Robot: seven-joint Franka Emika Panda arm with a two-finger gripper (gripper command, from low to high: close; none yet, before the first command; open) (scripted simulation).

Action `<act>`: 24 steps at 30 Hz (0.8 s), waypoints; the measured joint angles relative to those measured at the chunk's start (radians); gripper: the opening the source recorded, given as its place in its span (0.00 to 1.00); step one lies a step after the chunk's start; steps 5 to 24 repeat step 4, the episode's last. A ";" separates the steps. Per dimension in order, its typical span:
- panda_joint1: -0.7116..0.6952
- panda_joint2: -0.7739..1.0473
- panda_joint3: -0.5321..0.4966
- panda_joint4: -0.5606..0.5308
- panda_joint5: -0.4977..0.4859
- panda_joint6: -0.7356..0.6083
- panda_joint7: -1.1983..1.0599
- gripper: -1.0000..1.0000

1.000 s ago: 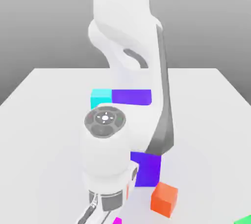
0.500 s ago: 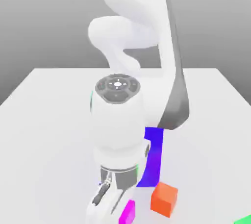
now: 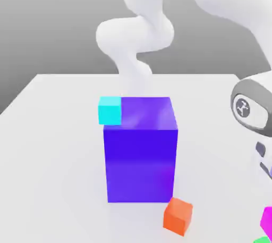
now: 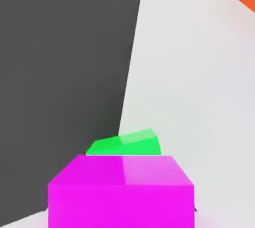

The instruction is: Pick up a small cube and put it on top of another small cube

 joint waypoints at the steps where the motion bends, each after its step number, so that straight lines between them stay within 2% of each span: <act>1: 0.000 0.000 0.000 0.000 0.000 0.000 0.000 1.00; 24: 0.000 0.000 0.000 0.000 0.000 0.000 0.000 1.00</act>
